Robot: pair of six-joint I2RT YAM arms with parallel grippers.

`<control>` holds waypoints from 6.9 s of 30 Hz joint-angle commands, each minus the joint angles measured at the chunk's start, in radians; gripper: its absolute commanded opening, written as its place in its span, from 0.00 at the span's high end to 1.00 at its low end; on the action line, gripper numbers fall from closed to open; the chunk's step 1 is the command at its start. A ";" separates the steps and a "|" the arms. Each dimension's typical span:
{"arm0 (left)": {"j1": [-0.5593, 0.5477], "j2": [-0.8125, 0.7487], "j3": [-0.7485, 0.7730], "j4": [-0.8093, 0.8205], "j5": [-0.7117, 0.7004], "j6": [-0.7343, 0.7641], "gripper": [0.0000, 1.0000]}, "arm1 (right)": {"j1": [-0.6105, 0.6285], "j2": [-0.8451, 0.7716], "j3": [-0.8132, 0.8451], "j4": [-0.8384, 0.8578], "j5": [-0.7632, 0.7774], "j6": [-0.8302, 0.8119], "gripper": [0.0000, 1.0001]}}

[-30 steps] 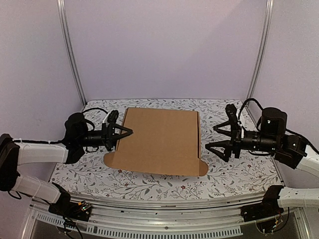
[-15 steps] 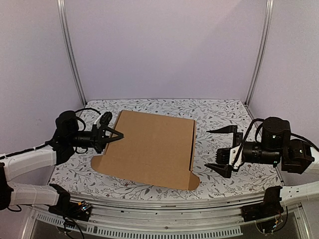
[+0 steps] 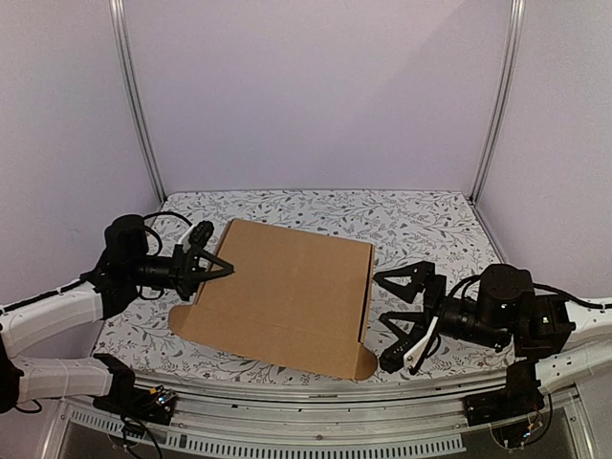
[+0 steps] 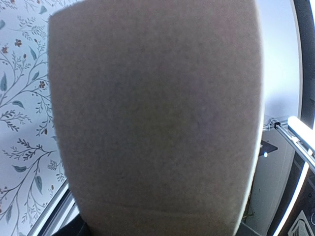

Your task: Fold the paper box

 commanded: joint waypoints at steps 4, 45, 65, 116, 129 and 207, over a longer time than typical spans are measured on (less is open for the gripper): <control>0.013 -0.015 0.028 -0.009 0.028 0.002 0.44 | 0.099 0.071 -0.017 0.146 0.118 -0.080 0.01; -0.023 -0.075 -0.012 0.282 0.091 -0.180 0.52 | 0.240 0.195 0.094 0.288 0.184 -0.172 0.07; -0.022 -0.110 -0.009 0.155 0.011 -0.090 0.13 | 0.264 0.211 0.065 0.366 0.256 -0.164 0.43; -0.274 -0.086 0.436 -1.038 -1.065 0.743 0.00 | -0.365 0.302 0.016 0.147 -0.781 1.403 0.63; -0.281 -0.012 0.436 -0.917 -0.918 0.764 0.05 | -0.366 0.248 -0.084 0.223 -0.749 1.448 0.66; -0.396 0.115 0.476 -0.934 -0.955 0.744 1.00 | -0.313 0.294 -0.139 0.285 -0.604 1.428 0.76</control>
